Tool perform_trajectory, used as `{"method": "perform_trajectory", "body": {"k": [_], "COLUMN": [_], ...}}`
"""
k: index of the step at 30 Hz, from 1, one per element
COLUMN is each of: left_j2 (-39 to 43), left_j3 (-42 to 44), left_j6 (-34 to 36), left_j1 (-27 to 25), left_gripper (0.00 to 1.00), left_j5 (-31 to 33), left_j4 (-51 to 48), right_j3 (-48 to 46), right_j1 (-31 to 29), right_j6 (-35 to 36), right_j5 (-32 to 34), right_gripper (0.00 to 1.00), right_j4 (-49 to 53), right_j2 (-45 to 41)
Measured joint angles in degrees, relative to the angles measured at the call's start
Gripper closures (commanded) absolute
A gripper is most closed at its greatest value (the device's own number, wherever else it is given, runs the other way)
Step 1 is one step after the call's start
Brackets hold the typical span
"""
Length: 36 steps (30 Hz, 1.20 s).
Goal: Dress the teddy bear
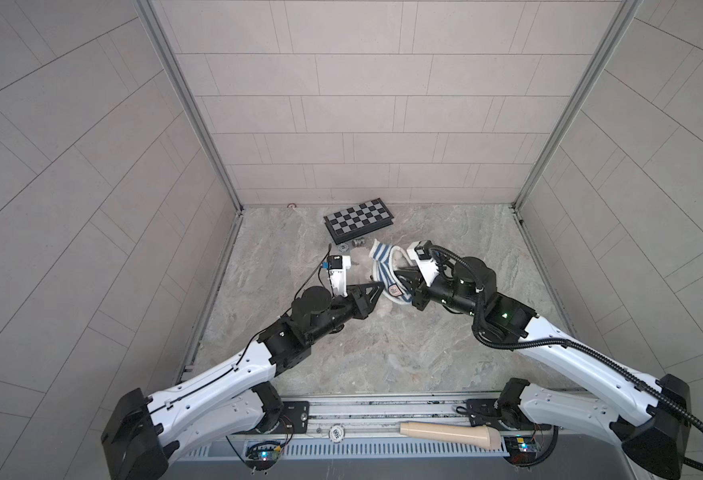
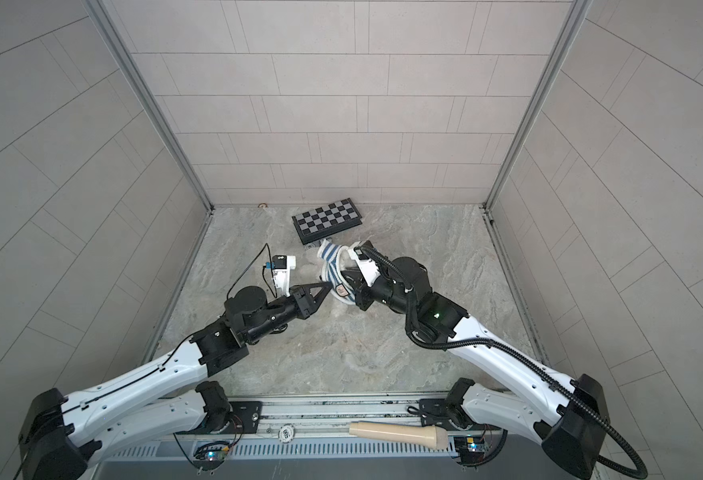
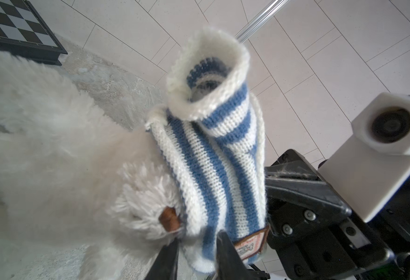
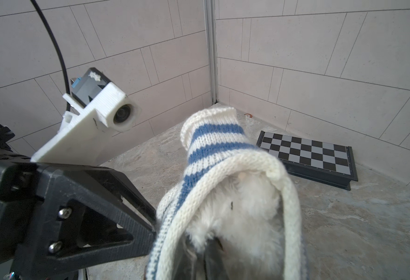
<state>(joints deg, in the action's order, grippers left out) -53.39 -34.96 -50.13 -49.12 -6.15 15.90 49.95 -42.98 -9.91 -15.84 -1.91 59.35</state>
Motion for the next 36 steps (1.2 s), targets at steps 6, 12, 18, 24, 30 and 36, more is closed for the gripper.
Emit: {"method": "perform_trajectory", "body": {"k": [6,12,18,24,30,36], "left_j2": [-1.68,-1.66,1.07,2.08,1.36,-1.66], "left_j3": [0.44,0.79,1.16,1.95,3.54,3.87], "left_j6": [-0.39,-0.04,1.7,2.67,3.19,3.69], "left_j1": [0.0,0.13,1.97,5.77,8.04,8.57], "left_gripper": [0.79,0.97,1.0,1.0,1.0,1.0], "left_j5": [-0.04,-0.13,-0.02,-0.04,-0.63,-1.55], "left_j4": [1.38,2.29,-0.5,-3.13,-3.69,-3.65], "right_j3": [-0.59,-0.79,-2.1,-3.8,-5.46,-5.31], "right_j1": [-0.52,-0.63,-0.9,-0.9,-0.9,-0.9], "right_j6": [-0.07,-0.13,0.46,0.9,1.11,2.73], "right_j5": [0.94,1.79,2.4,3.04,2.29,-1.86], "right_gripper": [1.0,1.0,1.0,1.0,1.0,1.0], "right_j4": [-0.44,-0.42,0.24,1.38,1.03,1.57], "right_j2": [0.0,-0.07,-1.77,-3.58,-5.33,-5.03]}}
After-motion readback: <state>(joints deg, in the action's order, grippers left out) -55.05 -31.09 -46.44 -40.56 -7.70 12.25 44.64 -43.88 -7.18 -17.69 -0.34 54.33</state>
